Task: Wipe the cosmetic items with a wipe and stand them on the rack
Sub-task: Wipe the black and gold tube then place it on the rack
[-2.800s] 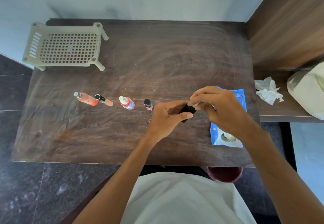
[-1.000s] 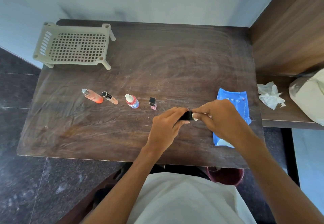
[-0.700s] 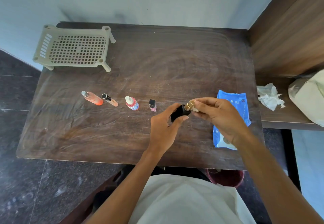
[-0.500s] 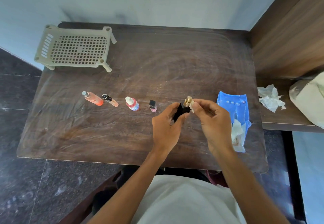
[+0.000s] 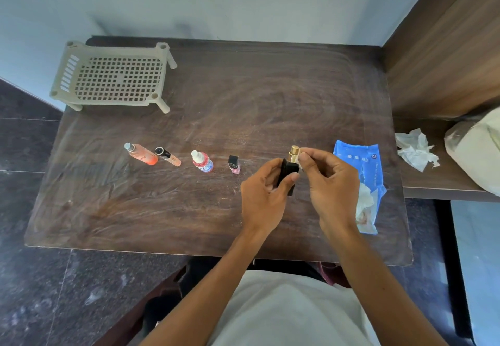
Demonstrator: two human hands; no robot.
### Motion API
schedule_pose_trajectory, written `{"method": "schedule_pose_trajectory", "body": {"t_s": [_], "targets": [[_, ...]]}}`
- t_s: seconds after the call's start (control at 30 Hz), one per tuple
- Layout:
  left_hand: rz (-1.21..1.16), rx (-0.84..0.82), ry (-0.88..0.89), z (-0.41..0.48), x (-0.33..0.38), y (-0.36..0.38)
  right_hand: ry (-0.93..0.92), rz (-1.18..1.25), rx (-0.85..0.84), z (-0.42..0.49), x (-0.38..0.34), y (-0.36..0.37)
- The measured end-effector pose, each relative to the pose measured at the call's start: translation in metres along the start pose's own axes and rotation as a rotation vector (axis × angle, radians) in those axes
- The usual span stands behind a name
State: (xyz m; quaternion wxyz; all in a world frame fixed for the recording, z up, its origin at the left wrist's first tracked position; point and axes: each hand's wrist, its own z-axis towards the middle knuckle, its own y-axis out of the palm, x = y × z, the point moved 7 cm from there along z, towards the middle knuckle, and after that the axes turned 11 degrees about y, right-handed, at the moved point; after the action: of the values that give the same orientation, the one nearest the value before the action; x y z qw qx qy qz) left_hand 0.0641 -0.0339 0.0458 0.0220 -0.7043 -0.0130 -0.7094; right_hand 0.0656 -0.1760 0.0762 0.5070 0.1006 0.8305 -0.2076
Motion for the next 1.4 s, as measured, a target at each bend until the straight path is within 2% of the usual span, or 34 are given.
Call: {"method": "schedule_pose_trajectory", "body": {"t_s": [0.1, 0.3, 0.53, 0.7, 0.9, 1.03, 1.27, 1.4], "targets": [[0.014, 0.012, -0.003, 0.001, -0.001, -0.002, -0.04, -0.035, -0.002, -0.003, -0.002, 0.0], [0.032, -0.023, -0.009, -0.003, -0.006, -0.003, 0.017, -0.099, -0.101, 0.014, -0.003, 0.008], [0.004, 0.014, -0.036, 0.001, -0.005, -0.004, -0.029, -0.063, -0.098, 0.0, -0.006, 0.002], [-0.145, 0.112, -0.13, 0.006, -0.015, -0.013, -0.049, -0.033, -0.098, -0.007, -0.008, 0.003], [-0.308, 0.079, -0.123, 0.01, -0.006, -0.009, -0.263, -0.311, -0.002, -0.018, -0.007, 0.014], [-0.342, 0.04, -0.114, 0.014, -0.005, -0.014, -0.229, -0.302, -0.011, -0.018, 0.003, 0.013], [-0.354, -0.026, -0.136, 0.014, -0.007, -0.01, -0.289, -0.269, -0.019, -0.01, -0.033, 0.022], [-0.331, -0.061, -0.121, 0.015, -0.005, -0.013, -0.175, -0.338, -0.156, 0.002, -0.02, 0.025]]}}
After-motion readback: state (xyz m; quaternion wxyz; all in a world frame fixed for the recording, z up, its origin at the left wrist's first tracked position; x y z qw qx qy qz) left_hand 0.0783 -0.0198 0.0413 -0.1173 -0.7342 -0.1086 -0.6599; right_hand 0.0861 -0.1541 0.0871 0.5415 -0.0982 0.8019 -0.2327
